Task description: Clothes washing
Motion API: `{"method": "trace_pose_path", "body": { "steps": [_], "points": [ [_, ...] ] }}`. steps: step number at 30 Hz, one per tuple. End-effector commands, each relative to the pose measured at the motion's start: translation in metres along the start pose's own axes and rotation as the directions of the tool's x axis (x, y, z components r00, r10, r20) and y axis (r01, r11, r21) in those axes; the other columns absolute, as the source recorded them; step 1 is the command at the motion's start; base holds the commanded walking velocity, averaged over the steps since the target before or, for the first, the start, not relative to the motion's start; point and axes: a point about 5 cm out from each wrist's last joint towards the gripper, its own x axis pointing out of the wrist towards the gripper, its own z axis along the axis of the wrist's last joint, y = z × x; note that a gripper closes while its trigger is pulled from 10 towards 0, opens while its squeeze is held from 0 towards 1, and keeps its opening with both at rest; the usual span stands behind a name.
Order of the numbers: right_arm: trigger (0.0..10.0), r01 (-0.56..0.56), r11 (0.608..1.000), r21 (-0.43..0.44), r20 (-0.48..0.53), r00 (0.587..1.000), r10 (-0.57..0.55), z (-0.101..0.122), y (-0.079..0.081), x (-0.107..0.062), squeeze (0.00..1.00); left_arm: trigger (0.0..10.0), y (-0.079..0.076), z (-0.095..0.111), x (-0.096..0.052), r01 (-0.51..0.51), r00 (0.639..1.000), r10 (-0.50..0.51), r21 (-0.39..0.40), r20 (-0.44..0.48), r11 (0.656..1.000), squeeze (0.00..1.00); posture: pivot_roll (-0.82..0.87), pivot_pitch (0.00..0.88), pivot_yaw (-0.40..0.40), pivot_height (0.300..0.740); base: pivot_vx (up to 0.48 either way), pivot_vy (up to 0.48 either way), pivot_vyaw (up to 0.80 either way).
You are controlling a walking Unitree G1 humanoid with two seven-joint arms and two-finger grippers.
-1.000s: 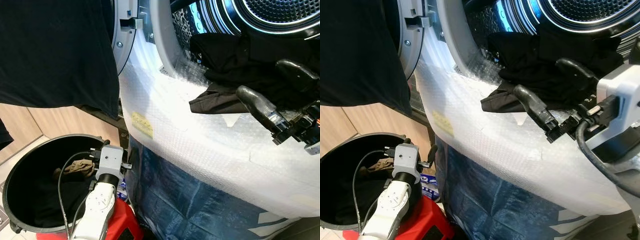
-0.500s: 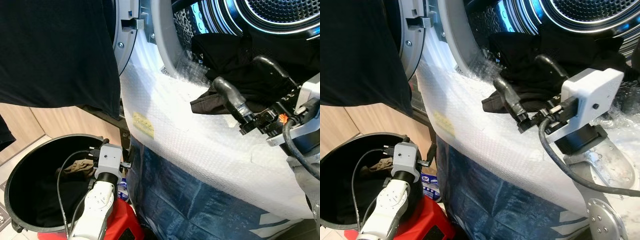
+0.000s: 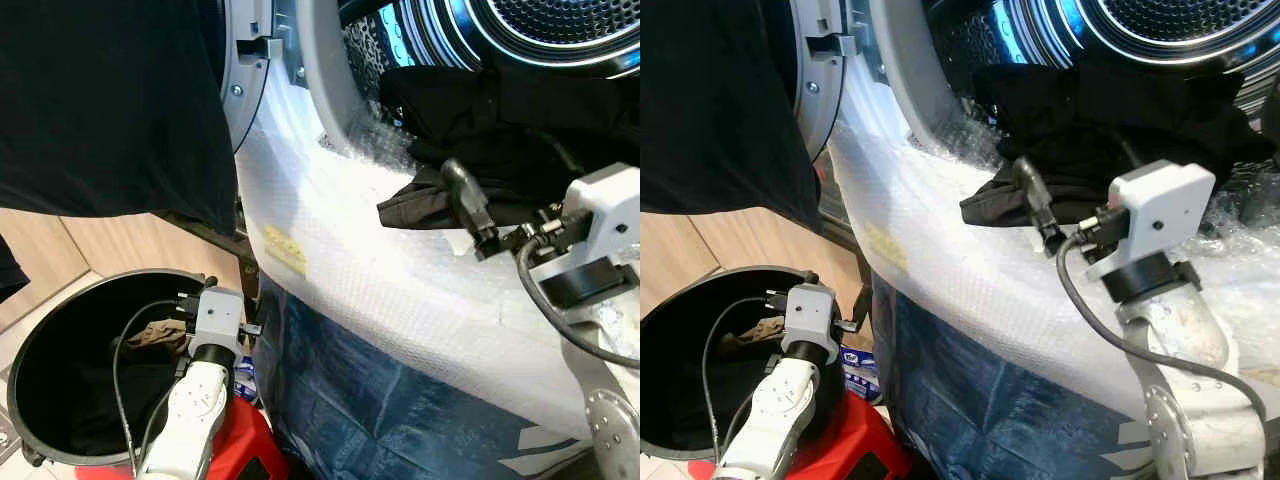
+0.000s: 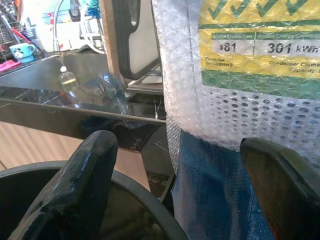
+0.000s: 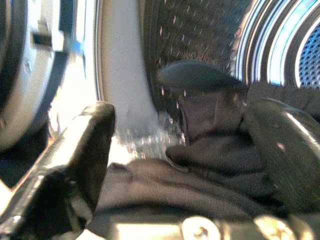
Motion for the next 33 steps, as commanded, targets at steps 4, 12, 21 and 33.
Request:
{"method": "trace_pose_path", "body": {
  "steps": [4,12,21,33],
  "points": [
    [10.0,0.051,0.996,-0.079,-0.003,0.999,-0.052,0.001,-0.004,-0.004,0.00,10.0,0.000,0.000,-0.002,0.007,1.000,-0.007,0.001,0.000,1.000,0.00,-0.01,0.084,-0.058,0.740,0.000,0.000,0.00],
    [10.0,0.066,0.995,-0.073,-0.049,0.996,-0.070,-0.015,0.010,-0.006,0.00,10.0,0.000,0.001,0.000,0.007,1.000,-0.008,0.004,0.008,1.000,0.00,0.00,0.068,-0.060,0.740,0.000,0.000,0.00],
    [10.0,0.140,0.961,-0.239,0.008,0.990,-0.142,-0.001,0.011,-0.003,0.00,10.0,0.000,0.002,0.000,0.009,1.000,-0.009,0.008,0.012,1.000,0.00,-0.01,0.106,-0.070,0.740,0.000,0.000,0.00],
    [10.0,0.103,0.959,-0.264,-0.058,0.991,-0.123,-0.018,0.034,-0.017,0.00,10.0,0.006,0.002,0.000,-0.003,1.000,0.003,0.020,0.010,1.000,0.00,-0.01,0.113,-0.060,0.740,0.000,0.000,0.00]
  ]
}}
